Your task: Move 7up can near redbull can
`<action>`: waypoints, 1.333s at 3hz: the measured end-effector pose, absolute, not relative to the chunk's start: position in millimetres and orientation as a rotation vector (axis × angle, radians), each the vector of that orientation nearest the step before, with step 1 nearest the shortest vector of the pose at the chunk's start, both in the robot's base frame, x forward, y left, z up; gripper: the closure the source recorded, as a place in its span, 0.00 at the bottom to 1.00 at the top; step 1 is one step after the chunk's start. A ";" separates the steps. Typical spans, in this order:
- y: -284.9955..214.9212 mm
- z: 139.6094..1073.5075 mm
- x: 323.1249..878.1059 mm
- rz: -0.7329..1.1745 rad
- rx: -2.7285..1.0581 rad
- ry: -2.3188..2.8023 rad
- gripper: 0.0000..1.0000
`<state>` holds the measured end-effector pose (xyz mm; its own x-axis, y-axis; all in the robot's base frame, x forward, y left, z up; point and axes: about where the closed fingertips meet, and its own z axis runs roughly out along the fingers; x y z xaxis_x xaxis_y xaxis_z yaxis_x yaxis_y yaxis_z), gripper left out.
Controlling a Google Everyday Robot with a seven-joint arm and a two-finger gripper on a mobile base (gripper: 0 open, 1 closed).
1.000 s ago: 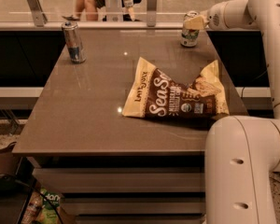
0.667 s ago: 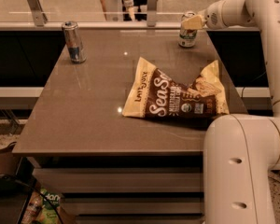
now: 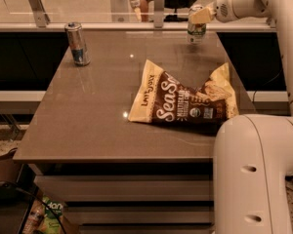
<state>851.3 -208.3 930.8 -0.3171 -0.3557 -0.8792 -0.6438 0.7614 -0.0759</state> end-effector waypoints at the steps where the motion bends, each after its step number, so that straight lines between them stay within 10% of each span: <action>1: -198.1 947.2 847.2 0.334 -0.765 1.937 1.00; 4: -112.3 997.9 818.8 0.285 -0.793 1.773 1.00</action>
Offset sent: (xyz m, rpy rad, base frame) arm -0.0670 0.0864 0.0185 -0.0591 -0.0691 -0.0029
